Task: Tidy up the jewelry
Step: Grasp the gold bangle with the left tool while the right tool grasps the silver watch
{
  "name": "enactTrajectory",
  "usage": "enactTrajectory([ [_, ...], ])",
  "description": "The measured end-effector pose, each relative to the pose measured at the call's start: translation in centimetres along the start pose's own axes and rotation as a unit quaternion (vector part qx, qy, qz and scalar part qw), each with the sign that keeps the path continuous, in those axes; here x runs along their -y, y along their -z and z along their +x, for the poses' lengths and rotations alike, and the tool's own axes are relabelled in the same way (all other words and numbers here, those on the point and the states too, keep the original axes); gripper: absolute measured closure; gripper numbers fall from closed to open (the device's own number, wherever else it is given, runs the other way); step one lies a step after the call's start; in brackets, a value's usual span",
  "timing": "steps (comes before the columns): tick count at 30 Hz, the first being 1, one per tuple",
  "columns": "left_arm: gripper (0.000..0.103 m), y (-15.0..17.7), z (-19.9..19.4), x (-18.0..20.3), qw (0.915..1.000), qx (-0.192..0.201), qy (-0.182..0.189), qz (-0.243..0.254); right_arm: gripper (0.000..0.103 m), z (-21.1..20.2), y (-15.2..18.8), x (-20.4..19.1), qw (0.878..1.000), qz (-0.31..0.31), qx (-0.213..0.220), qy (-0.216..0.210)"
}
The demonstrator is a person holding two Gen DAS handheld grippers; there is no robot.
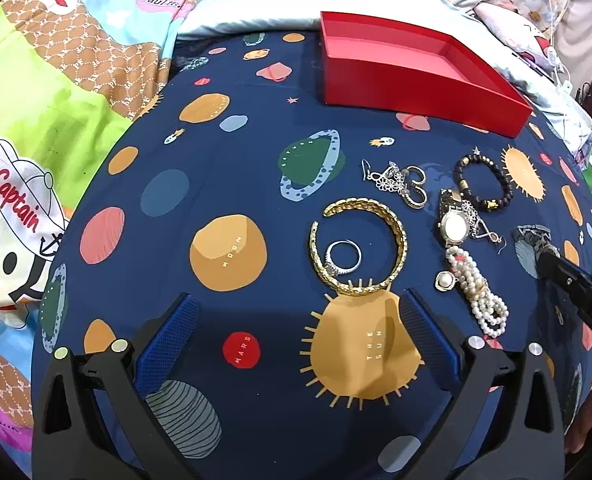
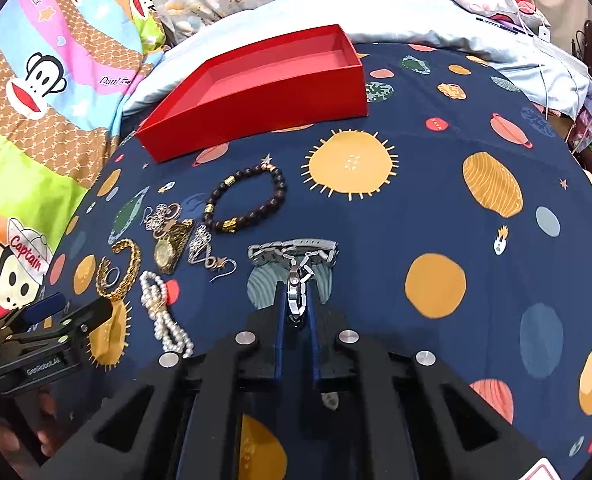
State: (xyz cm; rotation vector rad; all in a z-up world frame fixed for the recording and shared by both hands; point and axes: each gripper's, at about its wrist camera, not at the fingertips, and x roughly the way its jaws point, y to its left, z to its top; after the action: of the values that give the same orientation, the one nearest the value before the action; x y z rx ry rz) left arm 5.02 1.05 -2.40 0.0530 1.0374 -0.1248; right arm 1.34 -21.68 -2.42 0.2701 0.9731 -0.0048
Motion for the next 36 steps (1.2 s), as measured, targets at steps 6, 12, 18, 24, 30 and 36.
enactTrajectory([
  [6, 0.005, -0.1, -0.3, -0.2, 0.9999, 0.009, 0.012, -0.001, 0.095, -1.4, 0.8, -0.4, 1.0, 0.009, 0.012, -0.002],
  [12, 0.005, -0.4, 0.0, 0.7, 0.9997, 0.014, 0.018, 0.012, 0.095, -1.7, 1.3, -0.5, 1.0, 0.016, 0.006, -0.005],
  [18, 0.01, -1.1, 0.8, 1.6, 0.9996, 0.019, 0.018, 0.013, 0.095, -1.7, 1.3, -0.4, 1.0, 0.028, 0.005, -0.011],
  [24, 0.032, -1.2, 1.2, 1.9, 0.9995, 0.017, 0.021, 0.018, 0.095, -1.6, 1.3, -0.2, 0.999, 0.032, 0.005, -0.013],
  [30, 0.052, -1.2, 0.8, 2.1, 0.9991, 0.021, 0.031, 0.021, 0.094, -1.5, 1.3, -0.2, 0.999, 0.034, 0.004, -0.014],
  [36, 0.052, -1.3, 0.6, 1.6, 0.9987, 0.018, 0.046, 0.012, 0.094, -1.5, 1.2, -0.2, 0.999, 0.034, 0.005, -0.015],
])
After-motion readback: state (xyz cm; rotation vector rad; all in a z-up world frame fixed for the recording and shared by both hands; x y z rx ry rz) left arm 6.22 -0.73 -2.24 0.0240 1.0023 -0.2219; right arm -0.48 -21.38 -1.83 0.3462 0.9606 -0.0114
